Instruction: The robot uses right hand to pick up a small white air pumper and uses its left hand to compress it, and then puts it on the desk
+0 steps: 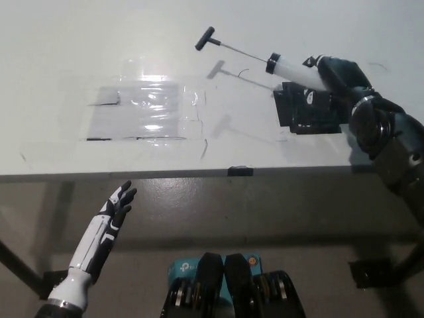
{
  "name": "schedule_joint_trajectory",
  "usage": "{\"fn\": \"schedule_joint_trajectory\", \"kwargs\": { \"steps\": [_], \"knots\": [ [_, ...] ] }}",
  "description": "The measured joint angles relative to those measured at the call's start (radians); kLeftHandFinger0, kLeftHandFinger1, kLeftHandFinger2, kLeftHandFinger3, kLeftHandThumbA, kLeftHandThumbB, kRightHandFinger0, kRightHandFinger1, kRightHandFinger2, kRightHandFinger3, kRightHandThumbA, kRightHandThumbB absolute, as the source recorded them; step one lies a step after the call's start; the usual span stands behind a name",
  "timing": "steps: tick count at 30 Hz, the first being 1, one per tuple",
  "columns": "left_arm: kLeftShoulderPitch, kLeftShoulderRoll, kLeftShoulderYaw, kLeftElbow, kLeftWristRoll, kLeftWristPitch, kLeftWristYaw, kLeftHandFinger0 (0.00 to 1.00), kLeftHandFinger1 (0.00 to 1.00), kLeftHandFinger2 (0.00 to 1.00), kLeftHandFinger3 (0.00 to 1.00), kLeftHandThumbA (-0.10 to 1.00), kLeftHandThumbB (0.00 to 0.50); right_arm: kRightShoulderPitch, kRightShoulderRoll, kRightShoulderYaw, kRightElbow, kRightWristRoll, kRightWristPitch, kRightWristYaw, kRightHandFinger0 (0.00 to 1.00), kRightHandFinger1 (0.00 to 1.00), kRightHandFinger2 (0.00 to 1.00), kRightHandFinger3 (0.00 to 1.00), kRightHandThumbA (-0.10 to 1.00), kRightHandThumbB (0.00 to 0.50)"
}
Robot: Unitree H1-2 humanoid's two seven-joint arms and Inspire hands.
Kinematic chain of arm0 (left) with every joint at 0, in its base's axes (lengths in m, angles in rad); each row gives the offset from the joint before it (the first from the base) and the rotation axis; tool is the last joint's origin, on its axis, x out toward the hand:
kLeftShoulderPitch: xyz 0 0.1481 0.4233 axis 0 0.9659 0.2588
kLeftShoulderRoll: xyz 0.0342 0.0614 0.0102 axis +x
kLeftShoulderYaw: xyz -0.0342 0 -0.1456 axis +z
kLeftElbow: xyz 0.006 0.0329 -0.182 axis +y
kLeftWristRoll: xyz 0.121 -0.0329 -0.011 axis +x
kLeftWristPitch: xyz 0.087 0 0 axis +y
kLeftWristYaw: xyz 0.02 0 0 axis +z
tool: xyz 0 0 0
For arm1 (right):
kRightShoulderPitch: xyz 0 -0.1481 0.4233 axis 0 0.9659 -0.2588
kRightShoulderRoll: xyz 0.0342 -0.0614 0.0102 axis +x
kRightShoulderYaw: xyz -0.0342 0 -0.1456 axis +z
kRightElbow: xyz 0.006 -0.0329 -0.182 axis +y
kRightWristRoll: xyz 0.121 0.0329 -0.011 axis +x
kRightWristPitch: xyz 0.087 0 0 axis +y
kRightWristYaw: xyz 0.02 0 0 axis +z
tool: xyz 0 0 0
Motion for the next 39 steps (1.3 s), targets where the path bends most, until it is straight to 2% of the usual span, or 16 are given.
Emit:
{"fn": "schedule_joint_trajectory", "kwargs": {
  "steps": [2,4,5,9,11,12,14,18,23,27,29,30,32,35,39],
  "knots": [
    [0.000,-0.001,0.008,-0.004,-0.002,0.000,0.000,1.00,1.00,1.00,1.00,1.00,0.088,0.035,-0.010,-0.001,-0.089,0.003,-0.003,0.021,0.00,0.21,0.62,0.47,-0.10,0.129],
    [0.000,-0.003,0.020,-0.013,-0.011,0.001,0.000,1.00,1.00,1.00,1.00,0.99,0.081,0.072,-0.022,0.000,-0.185,0.003,-0.004,0.041,0.00,0.31,0.74,0.70,-0.10,0.129],
    [-0.001,-0.005,0.027,-0.021,-0.016,0.002,0.001,1.00,1.00,1.00,1.00,0.98,0.088,0.088,-0.027,0.000,-0.224,0.003,-0.004,0.048,0.00,0.34,0.75,0.75,-0.10,0.128],
    [-0.012,-0.015,0.058,-0.048,-0.031,0.007,0.002,1.00,1.00,1.00,1.00,0.98,0.090,0.162,-0.044,0.000,-0.380,0.003,0.000,0.083,0.00,0.38,0.77,0.83,-0.10,0.116],
    [-0.028,-0.017,0.076,-0.057,-0.039,0.009,0.002,1.00,1.00,1.00,1.00,1.00,0.075,0.207,-0.053,0.001,-0.468,0.001,0.005,0.103,0.00,0.45,0.81,0.92,-0.10,0.099],
    [-0.034,-0.017,0.080,-0.060,-0.040,0.010,0.002,1.00,1.00,1.00,1.00,1.00,0.060,0.220,-0.056,0.001,-0.489,0.000,0.007,0.111,0.02,0.50,0.83,0.97,-0.10,0.106],
    [-0.055,-0.017,0.098,-0.065,-0.045,0.012,0.002,1.00,1.00,1.00,1.00,1.00,0.050,0.256,-0.065,0.003,-0.575,-0.002,0.018,0.134,0.04,0.53,0.85,0.99,-0.10,0.076],
    [-0.108,-0.015,0.136,-0.065,-0.055,0.014,0.005,1.00,1.00,1.00,1.00,1.00,0.034,0.317,-0.082,0.003,-0.732,-0.008,0.043,0.186,0.05,0.54,0.84,0.96,-0.10,0.092],
    [-0.174,-0.015,0.179,-0.063,-0.066,0.015,0.008,1.00,1.00,1.00,1.00,1.00,0.075,0.352,-0.106,0.003,-0.894,-0.009,0.071,0.254,0.01,0.50,0.79,0.89,-0.10,0.102],
    [-0.239,-0.014,0.224,-0.050,-0.081,0.015,0.010,1.00,1.00,1.00,1.00,1.00,0.087,0.361,-0.144,0.003,-1.071,0.000,0.112,0.345,0.01,0.50,0.79,0.87,-0.10,0.108],
    [-0.260,-0.014,0.238,-0.039,-0.085,0.015,0.010,1.00,1.00,1.00,1.00,1.00,0.112,0.361,-0.165,0.003,-1.139,0.011,0.132,0.388,0.03,0.52,0.80,0.87,-0.10,0.128],
    [-0.264,-0.014,0.241,-0.036,-0.087,0.015,0.010,1.00,1.00,1.00,1.00,1.00,0.127,0.361,-0.169,0.003,-1.150,0.013,0.137,0.400,0.03,0.52,0.81,0.88,-0.10,0.121],
    [-0.277,-0.017,0.257,-0.027,-0.101,0.015,0.010,1.00,1.00,1.00,1.00,1.00,0.131,0.361,-0.191,0.003,-1.227,0.025,0.168,0.460,0.04,0.53,0.81,0.88,-0.10,0.133],
    [-0.285,-0.023,0.272,-0.026,-0.122,0.015,0.010,1.00,1.00,1.00,1.00,1.00,0.150,0.361,-0.211,0.002,-1.304,0.042,0.209,0.527,0.03,0.50,0.79,0.85,-0.10,0.142],
    [-0.294,-0.035,0.279,-0.029,-0.147,0.017,0.010,1.00,1.00,1.00,1.00,1.00,0.179,0.361,-0.221,-0.002,-1.380,0.055,0.256,0.595,0.03,0.49,0.79,0.87,-0.10,0.144]
  ]
}}
